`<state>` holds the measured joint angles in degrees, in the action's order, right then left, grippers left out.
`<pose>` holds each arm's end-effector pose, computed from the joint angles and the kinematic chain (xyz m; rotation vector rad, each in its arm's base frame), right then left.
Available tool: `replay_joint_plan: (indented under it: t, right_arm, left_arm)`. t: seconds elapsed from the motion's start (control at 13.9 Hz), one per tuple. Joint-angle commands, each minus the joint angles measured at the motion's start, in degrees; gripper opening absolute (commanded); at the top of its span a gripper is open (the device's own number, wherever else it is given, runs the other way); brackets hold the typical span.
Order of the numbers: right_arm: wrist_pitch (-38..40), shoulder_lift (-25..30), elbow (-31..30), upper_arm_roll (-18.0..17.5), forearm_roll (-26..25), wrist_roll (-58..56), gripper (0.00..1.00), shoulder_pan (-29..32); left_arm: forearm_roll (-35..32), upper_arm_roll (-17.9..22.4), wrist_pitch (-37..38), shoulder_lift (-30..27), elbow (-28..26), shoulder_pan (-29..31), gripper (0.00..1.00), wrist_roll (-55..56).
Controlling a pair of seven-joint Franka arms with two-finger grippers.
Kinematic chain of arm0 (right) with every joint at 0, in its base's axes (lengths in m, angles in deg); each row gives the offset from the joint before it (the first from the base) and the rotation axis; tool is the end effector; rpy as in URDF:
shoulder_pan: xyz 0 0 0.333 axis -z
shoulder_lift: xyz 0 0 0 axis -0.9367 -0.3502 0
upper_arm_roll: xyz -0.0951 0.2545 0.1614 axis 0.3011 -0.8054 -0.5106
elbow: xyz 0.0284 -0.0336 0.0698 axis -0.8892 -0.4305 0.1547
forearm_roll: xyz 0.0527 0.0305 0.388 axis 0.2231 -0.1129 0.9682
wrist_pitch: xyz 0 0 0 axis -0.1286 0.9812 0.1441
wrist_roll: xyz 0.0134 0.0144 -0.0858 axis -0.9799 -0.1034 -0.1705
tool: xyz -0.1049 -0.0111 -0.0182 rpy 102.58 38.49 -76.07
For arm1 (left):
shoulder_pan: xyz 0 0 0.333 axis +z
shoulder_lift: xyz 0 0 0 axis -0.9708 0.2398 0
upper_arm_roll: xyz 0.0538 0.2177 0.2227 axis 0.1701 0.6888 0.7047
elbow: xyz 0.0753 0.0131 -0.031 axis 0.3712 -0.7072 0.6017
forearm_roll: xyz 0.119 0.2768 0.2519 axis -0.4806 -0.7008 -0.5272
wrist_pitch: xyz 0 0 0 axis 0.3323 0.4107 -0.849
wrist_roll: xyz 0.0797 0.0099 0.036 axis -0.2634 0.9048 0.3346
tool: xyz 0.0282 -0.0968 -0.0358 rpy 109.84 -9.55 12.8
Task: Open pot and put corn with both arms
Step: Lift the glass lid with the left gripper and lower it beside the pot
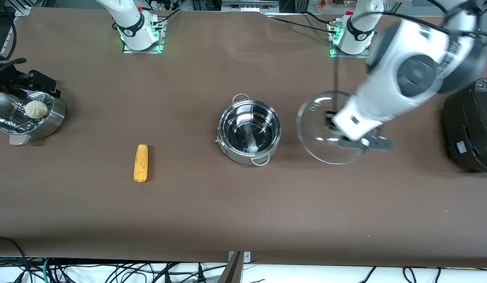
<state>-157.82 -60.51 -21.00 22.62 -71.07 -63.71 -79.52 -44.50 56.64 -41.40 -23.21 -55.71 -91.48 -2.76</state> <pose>0.5587 -0.0162 0.6014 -3.1012 -0.0591 0.0745 0.6262 -0.1909 0.5008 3.1152 -0.1001 -0.2883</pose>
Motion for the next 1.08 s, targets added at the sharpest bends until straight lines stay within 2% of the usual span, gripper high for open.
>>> replay_joint_plan:
  t: [0.0,0.36,0.65,0.79,1.01]
  right_arm:
    - [1.0,-0.4,1.2,0.0,0.2,-1.0,1.00,0.3]
    - [1.0,-0.4,1.2,0.0,0.3,-1.0,1.00,0.3]
    - [1.0,-0.4,1.2,0.0,0.3,-1.0,1.00,0.3]
    - [1.0,-0.4,1.2,0.0,0.3,-1.0,1.00,0.3]
    - [1.1,-0.4,1.1,0.0,0.3,-1.0,1.00,0.2]
  left_arm:
    - [-0.5,-0.7,0.3,0.8,-2.3,5.9,0.30,-9.4]
    - [-0.9,-0.9,-14.2,0.1,-15.9,15.3,0.30,-24.6]
    - [-1.1,-0.8,-24.8,0.7,-26.9,16.1,0.31,-25.6]
    - [-2.6,-0.9,-29.2,0.8,-29.7,16.4,0.32,-25.6]
    - [-3.2,-0.9,-31.3,2.1,-30.6,16.4,0.32,-25.6]
